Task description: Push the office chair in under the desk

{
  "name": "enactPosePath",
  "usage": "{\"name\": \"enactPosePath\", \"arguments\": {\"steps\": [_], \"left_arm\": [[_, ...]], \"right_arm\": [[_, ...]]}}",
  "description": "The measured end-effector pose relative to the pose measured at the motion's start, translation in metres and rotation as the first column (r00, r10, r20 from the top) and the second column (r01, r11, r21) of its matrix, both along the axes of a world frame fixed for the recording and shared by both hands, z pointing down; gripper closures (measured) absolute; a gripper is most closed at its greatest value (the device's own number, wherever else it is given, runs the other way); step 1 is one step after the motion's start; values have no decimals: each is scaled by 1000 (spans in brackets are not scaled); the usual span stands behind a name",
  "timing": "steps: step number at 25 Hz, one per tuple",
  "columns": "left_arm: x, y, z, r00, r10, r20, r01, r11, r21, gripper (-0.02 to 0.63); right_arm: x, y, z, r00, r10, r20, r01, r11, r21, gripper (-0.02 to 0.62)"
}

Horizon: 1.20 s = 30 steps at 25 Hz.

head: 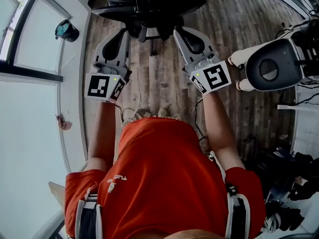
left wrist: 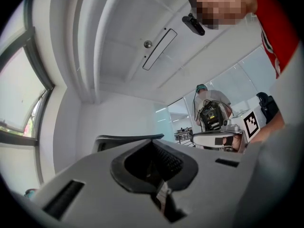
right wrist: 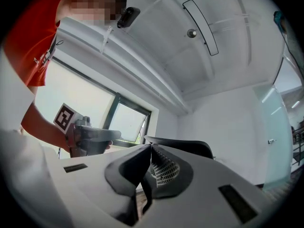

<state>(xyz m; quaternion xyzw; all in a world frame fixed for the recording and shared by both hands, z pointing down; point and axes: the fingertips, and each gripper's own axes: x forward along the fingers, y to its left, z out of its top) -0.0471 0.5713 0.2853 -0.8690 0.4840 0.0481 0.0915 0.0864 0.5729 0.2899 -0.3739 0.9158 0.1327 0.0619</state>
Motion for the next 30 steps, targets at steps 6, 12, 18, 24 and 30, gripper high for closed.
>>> {"name": "enactPosePath", "arguments": {"steps": [6, 12, 18, 24, 30], "left_arm": [[-8, -15, 0, 998, -53, 22, 53, 999, 1, 595], [-23, -37, 6, 993, -74, 92, 75, 997, -14, 592], [-42, -68, 20, 966, -71, 249, 84, 996, -42, 490], [-67, -111, 40, 915, -72, 397, 112, 990, -80, 430], [-83, -153, 68, 801, -29, 599, 89, 994, -71, 379]], "right_arm": [[18, -20, 3, 999, 12, -48, -12, 1000, -2, 568], [28, -42, 9, 992, 17, -123, -20, 1000, -18, 542], [42, -72, 23, 969, 21, -247, -33, 998, -45, 448], [53, -114, 41, 934, 30, -356, -59, 996, -70, 390], [64, -155, 70, 872, 28, -489, -97, 988, -117, 340]]}}
